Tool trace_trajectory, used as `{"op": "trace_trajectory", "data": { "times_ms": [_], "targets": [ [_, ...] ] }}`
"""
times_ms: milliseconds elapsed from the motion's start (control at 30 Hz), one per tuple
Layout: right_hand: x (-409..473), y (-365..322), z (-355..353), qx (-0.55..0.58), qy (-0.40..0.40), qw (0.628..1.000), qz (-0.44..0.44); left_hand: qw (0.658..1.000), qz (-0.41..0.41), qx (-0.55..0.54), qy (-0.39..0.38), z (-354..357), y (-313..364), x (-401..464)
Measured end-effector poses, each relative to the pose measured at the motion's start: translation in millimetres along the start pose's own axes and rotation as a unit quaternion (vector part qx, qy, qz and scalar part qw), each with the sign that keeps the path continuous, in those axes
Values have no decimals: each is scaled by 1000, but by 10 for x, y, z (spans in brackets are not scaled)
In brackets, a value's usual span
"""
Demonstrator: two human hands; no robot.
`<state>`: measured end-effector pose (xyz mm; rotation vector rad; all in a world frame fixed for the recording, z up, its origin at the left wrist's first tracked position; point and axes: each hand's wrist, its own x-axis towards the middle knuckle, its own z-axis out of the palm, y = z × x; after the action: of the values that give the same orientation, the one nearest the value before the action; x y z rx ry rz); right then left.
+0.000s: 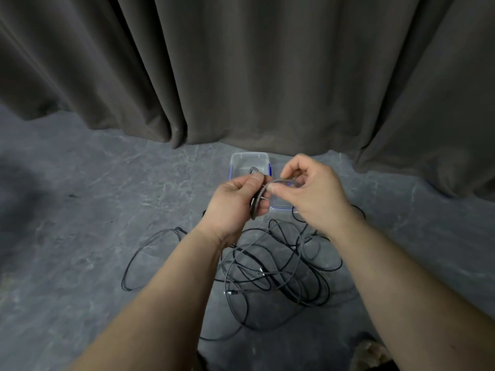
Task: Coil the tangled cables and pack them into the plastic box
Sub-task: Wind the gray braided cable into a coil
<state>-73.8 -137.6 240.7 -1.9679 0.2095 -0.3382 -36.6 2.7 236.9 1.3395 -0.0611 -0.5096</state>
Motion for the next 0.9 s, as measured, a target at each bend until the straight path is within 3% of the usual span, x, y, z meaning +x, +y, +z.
{"op": "trace_trajectory", "data": {
  "times_ms": [133,300,400,567,767,900],
  "targets": [
    [50,25,-9,-10,-8,1000,7,1000,-5,-12,1,-10,-3,23],
    [87,-75,-77,-9,-145,989,-38,996,39,14,83,-89,6,54],
    [107,-102,-91,-17,-183,982,-43,997,22,-37,72,-118,8,74],
    [100,-117,-146,51,-136,988,-57,1000,2,-26,-2,-104,22,42],
    [148,-1,-133,70,-9,997,-20,993,-57,-8,-102,-32,135,-69],
    [185,38,-119,90,-1,996,-9,989,-62,-49,-123,-27,210,-105]
  ]
}}
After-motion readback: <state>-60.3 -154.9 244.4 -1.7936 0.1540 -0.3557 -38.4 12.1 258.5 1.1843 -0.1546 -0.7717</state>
